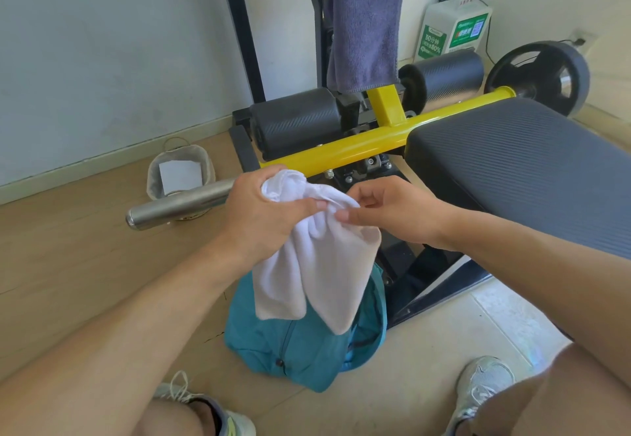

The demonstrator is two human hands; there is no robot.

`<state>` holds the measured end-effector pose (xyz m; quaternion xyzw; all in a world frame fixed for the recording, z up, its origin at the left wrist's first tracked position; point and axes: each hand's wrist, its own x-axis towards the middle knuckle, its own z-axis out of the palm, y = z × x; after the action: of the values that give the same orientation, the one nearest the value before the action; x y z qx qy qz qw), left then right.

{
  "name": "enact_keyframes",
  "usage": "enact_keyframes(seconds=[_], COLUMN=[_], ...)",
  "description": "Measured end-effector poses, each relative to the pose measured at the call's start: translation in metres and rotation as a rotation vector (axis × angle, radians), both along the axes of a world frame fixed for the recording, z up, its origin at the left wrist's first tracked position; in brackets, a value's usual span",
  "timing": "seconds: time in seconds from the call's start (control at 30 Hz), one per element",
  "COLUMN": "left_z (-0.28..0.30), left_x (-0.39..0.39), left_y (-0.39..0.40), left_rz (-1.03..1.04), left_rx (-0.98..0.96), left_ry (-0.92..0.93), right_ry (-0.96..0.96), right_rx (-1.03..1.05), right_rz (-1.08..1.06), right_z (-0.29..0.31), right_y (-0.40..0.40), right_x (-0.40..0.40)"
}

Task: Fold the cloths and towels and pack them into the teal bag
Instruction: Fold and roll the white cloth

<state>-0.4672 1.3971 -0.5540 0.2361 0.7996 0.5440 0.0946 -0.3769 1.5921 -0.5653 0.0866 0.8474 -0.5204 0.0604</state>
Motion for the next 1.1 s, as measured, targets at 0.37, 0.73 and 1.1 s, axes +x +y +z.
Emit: enact_keyframes(seconds=[0.37,0.73,1.1], left_z=[-0.005,-0.001,-0.001], left_x=[0.002,0.002,0.004], left_y=[0.000,0.000,-0.002], left_rz=[0.060,0.135,0.000], left_rx=[-0.047,-0.045,0.001], left_ry=[-0.030,-0.095,-0.019], right_ry=[-0.176,0.007,-0.224], right_rx=[0.113,0.337,-0.082], right_rz=[-0.072,-0.229,0.016], right_z=[-0.017,-0.010,-0.013], right_y=[0.008,0.004,0.001], right_x=[-0.002,-0.009,-0.005])
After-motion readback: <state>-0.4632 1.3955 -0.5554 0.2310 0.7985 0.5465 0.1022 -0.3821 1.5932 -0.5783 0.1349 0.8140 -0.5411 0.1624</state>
